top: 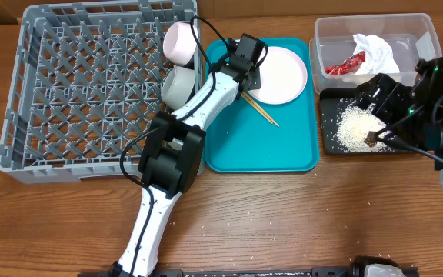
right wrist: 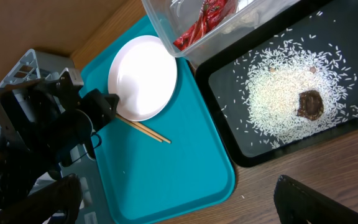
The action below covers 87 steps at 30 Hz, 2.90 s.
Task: Sort waste into correct bins and load items into the dishwasher
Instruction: 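Reach the left gripper to the white plate edge and grasp it, then carry the white plate to the dish rack and stand it upright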
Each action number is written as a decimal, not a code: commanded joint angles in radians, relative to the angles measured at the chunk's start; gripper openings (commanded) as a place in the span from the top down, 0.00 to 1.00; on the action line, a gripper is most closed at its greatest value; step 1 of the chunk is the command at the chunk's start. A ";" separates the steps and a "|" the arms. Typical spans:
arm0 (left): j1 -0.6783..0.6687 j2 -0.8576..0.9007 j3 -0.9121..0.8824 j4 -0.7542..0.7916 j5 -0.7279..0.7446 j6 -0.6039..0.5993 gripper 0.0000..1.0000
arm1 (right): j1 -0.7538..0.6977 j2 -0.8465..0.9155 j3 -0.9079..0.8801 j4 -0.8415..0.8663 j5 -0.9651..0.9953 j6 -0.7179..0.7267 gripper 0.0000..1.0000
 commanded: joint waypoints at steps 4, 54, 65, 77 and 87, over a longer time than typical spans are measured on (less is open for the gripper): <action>0.011 -0.056 0.017 -0.088 -0.062 0.114 0.96 | -0.003 -0.003 0.007 0.005 0.004 0.000 0.00; 0.347 -0.304 0.016 0.150 -0.848 0.832 0.96 | -0.003 -0.003 0.007 0.005 0.004 0.000 0.00; 0.344 -0.206 0.016 0.135 -0.802 0.831 0.92 | -0.003 -0.003 0.007 0.005 0.004 0.000 0.00; 0.333 -0.227 0.019 0.103 -0.642 0.784 0.15 | -0.003 -0.003 0.007 0.005 0.004 0.000 0.00; 0.326 -0.449 0.060 -0.141 -0.185 0.662 0.11 | -0.003 -0.003 0.007 0.005 0.004 0.000 0.00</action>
